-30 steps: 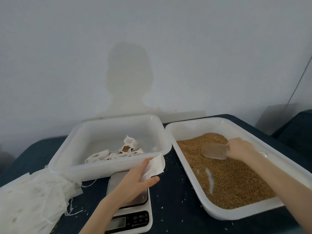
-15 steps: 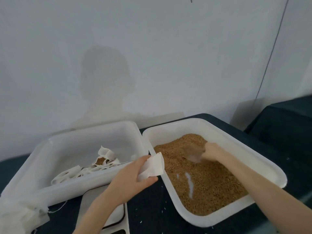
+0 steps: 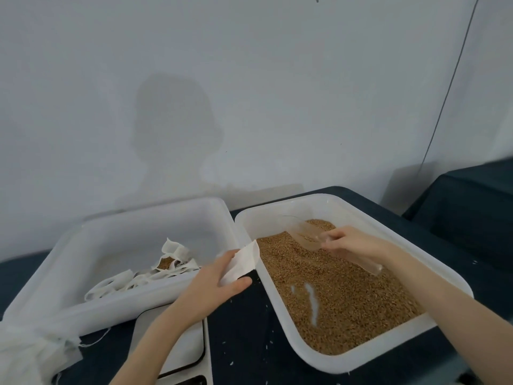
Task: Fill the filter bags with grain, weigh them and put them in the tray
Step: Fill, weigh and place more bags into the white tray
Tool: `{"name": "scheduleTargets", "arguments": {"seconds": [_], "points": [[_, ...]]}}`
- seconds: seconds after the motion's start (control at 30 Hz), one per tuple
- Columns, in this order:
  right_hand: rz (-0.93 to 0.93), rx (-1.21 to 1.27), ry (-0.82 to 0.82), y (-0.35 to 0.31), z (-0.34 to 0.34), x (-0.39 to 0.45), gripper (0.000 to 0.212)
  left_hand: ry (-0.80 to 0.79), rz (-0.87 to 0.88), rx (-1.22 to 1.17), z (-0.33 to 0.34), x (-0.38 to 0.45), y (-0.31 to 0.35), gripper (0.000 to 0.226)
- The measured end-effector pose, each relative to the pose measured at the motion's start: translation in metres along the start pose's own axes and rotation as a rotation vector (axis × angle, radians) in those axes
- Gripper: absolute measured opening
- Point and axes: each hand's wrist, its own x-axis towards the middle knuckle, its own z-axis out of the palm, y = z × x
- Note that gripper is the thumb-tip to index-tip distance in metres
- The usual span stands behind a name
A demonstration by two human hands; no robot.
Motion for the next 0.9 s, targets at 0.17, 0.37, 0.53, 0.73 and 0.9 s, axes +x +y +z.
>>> {"name": "scheduleTargets", "arguments": {"seconds": [0.17, 0.37, 0.53, 0.73, 0.9], "points": [[0.161, -0.168, 0.068, 0.015, -0.018, -0.005, 0.014, -0.004, -0.025, 0.006, -0.001, -0.003, -0.004, 0.082], [0.43, -0.647, 0.146, 0.006, -0.033, -0.012, 0.022, -0.004, -0.034, 0.002, 0.003, -0.007, -0.005, 0.087], [0.41, -0.608, 0.133, -0.006, -0.015, 0.004, 0.037, 0.014, -0.048, 0.017, 0.009, -0.008, -0.007, 0.087], [0.286, -0.006, 0.138, 0.008, -0.002, 0.011, 0.02, 0.024, -0.059, 0.043, 0.007, -0.01, -0.011, 0.079], [0.204, 0.13, 0.119, 0.013, -0.004, 0.007, 0.017, 0.038, -0.069, 0.051, 0.003, -0.011, -0.014, 0.075]]}}
